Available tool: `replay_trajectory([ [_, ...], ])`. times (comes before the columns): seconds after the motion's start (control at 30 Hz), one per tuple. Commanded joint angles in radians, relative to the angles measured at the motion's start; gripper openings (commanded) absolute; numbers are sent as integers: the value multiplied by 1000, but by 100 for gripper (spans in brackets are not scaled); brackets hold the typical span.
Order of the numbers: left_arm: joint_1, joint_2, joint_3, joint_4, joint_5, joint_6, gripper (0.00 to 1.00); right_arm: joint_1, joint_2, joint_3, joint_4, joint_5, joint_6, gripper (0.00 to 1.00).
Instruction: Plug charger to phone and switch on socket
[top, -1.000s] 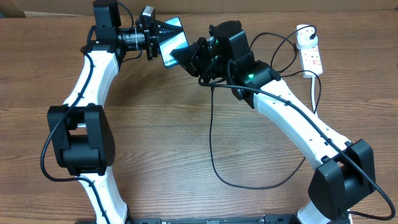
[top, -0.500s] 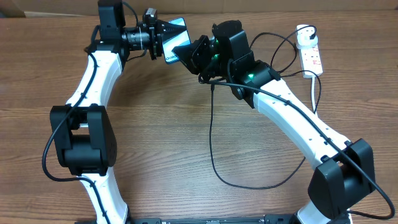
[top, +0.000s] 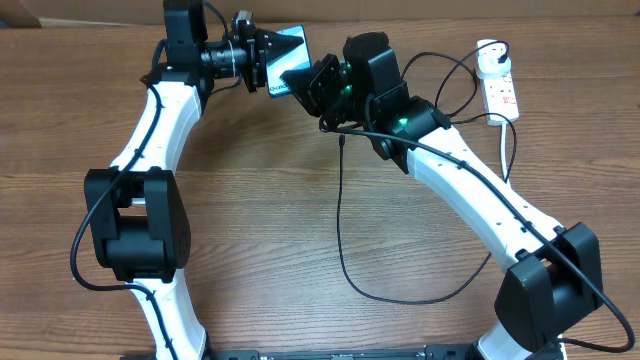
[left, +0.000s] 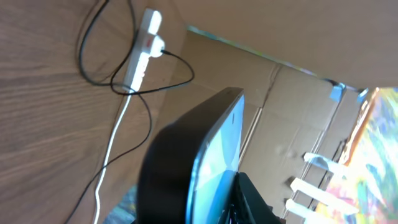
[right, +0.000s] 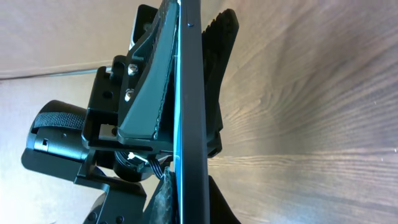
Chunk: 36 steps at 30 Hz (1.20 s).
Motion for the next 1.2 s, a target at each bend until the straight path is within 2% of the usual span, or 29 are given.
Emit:
replay_trajectory([
  [0.0, -100, -24, 20, 48, 9, -69, 4, 89, 57, -21, -51, -76, -245, 4],
  [0.4, -96, -24, 20, 70, 108, -11, 4, 79, 57, -21, -80, -71, -298, 4],
  [0.57, -96, -24, 20, 95, 143, 24, 32, 48, 57, -21, -111, -110, -315, 4],
  [0.67, -96, -24, 20, 115, 152, 26, 41, 27, 57, -21, -112, -151, -320, 4],
  [1.17, -95, -24, 20, 119, 167, 48, 37, -73, 57, -21, -111, -289, -325, 4],
])
